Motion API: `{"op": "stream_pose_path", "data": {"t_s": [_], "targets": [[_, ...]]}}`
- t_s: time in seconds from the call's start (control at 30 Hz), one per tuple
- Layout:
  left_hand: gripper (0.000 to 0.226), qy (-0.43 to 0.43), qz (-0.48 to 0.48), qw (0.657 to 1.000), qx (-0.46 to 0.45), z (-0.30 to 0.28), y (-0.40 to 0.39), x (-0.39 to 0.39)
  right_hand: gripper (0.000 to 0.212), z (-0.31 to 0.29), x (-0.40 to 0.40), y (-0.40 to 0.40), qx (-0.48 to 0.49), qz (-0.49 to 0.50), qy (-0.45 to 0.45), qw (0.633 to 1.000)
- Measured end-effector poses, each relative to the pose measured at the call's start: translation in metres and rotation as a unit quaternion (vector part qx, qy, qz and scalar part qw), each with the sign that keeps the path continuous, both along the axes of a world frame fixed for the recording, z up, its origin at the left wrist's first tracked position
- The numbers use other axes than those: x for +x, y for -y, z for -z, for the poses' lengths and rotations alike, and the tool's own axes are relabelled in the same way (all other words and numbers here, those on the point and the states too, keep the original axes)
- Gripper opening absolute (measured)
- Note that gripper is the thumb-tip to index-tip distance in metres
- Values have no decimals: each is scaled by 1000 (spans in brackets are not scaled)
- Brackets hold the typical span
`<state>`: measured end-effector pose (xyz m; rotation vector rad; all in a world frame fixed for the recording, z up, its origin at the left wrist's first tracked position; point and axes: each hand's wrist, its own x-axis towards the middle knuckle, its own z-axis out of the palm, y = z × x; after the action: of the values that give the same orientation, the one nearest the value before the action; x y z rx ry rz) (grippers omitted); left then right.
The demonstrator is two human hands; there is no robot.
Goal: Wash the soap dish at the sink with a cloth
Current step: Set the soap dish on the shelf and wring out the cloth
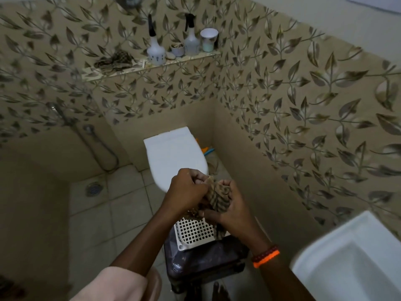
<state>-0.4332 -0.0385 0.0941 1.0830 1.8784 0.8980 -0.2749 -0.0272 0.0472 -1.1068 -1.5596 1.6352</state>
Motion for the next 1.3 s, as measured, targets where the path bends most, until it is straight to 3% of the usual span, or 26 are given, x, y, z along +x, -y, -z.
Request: {"op": "stream_pose_path", "data": {"t_s": [0.13, 0.3, 0.37, 0.53, 0.63, 0.73, 0.97, 1.03, 1.17, 1.2, 1.3], "targets": [[13, 57, -17, 998, 5, -7, -7, -5, 44, -5, -4, -12, 32, 22, 29, 999], [10, 206, -22, 978, -10, 8, -9, -22, 37, -9, -1, -26, -53, 7, -14, 998], [22, 275, -10, 961, 8, 22, -4, -27, 30, -9, 1, -30, -66, 23, -22, 997], [53, 432, 9, 901, 36, 84, 29, -22, 21, -13, -5, -34, -86, 16, 1, 996], [87, 527, 18, 850, 9, 118, 46, -7, 23, -15, -9, -36, -102, -34, 39, 993], [76, 597, 2, 802, 19, 141, 52, 2, 25, -14, -13, -41, -98, -37, 87, 991], [40, 599, -108, 792, 39, 175, 54, -7, 26, 2, -15, -52, -119, 11, 155, 981], [52, 602, -108, 790, 44, 176, 53, -7, 19, 12, -15, -52, -72, 44, 196, 977], [108, 510, -80, 856, -14, 181, 53, 15, 15, 24, -23, -44, 46, 36, 292, 955], [113, 497, -80, 864, -22, 182, 53, 20, 14, 26, -25, -41, 67, 33, 308, 949], [71, 521, -102, 847, -19, 185, 50, 23, 8, 26, -29, -39, 121, 62, 318, 938]]}}
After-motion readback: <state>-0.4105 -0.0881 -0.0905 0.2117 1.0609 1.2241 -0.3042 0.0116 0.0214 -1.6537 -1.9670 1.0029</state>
